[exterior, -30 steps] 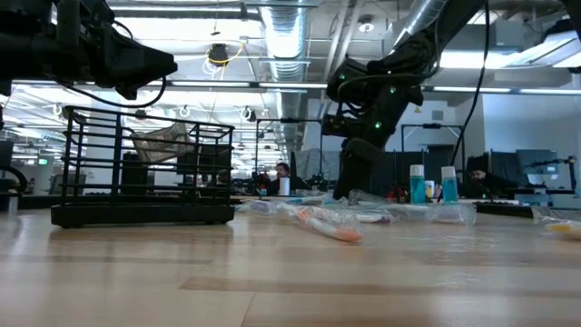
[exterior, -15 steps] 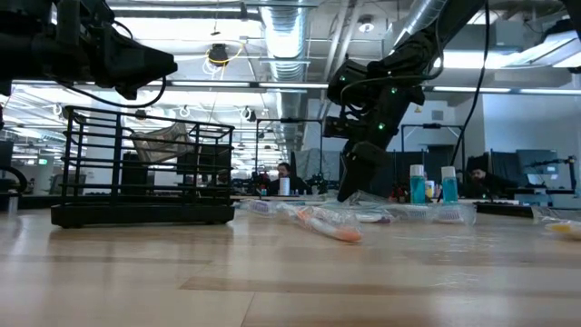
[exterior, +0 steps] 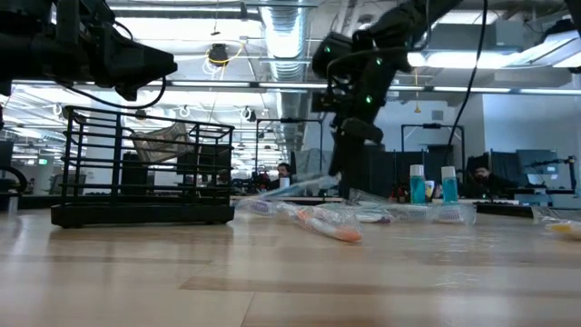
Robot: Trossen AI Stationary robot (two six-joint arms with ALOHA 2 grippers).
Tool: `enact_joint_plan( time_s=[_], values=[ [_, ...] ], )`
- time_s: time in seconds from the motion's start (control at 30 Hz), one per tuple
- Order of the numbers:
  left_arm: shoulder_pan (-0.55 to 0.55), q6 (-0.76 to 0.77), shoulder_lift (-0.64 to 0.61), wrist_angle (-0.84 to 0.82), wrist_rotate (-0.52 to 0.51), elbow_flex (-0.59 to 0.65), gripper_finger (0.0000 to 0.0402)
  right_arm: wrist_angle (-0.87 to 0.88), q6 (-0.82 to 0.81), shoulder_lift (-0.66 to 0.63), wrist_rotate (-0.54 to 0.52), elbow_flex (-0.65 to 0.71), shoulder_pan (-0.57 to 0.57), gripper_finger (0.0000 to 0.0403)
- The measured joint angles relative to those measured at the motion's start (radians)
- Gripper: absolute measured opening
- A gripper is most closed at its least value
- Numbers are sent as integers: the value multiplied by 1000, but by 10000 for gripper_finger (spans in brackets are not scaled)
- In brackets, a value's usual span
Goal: Pick & Place toothbrushing station
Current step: Put the top blue toothbrush into the top left section of the mesh organizer
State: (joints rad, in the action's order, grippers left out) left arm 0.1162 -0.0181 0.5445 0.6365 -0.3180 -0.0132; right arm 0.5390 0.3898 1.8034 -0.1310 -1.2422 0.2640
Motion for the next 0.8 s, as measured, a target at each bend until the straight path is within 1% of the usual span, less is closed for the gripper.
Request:
enact_joint_plan(
  time_s=[0.2, 0.37, 0.53, 0.63, 0.8],
  values=[
    [0, 5, 0, 1, 0, 0, 108, 162, 12, 0, -104, -138, -42, 0],
    [0, 50, 0, 30, -1, 0, 108, 272, 20, 0, -209, -243, -91, 0],
    [0, 106, 0, 87, 15, 0, 108, 327, 47, 0, -326, -330, -158, 0],
    [0, 145, 0, 111, 35, 0, 108, 353, 67, 0, -382, -371, -201, 0],
    [0, 189, 0, 144, 38, 0, 108, 370, 103, -1, -488, -423, -270, 0]
  ],
)
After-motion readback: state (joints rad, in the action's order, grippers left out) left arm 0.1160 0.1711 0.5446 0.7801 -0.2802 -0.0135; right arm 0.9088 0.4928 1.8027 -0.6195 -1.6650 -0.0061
